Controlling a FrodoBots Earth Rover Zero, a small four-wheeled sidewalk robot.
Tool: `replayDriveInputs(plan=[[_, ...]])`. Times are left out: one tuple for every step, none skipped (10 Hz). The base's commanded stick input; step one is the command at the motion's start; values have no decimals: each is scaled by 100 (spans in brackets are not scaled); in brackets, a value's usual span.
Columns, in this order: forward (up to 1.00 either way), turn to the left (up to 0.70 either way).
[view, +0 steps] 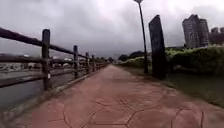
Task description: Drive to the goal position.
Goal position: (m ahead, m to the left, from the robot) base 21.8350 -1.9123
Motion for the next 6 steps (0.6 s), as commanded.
replayDriveInputs(plan=[[100, 0], [100, 0], [100, 0], [100, 0], [100, 0], [100, 0]])
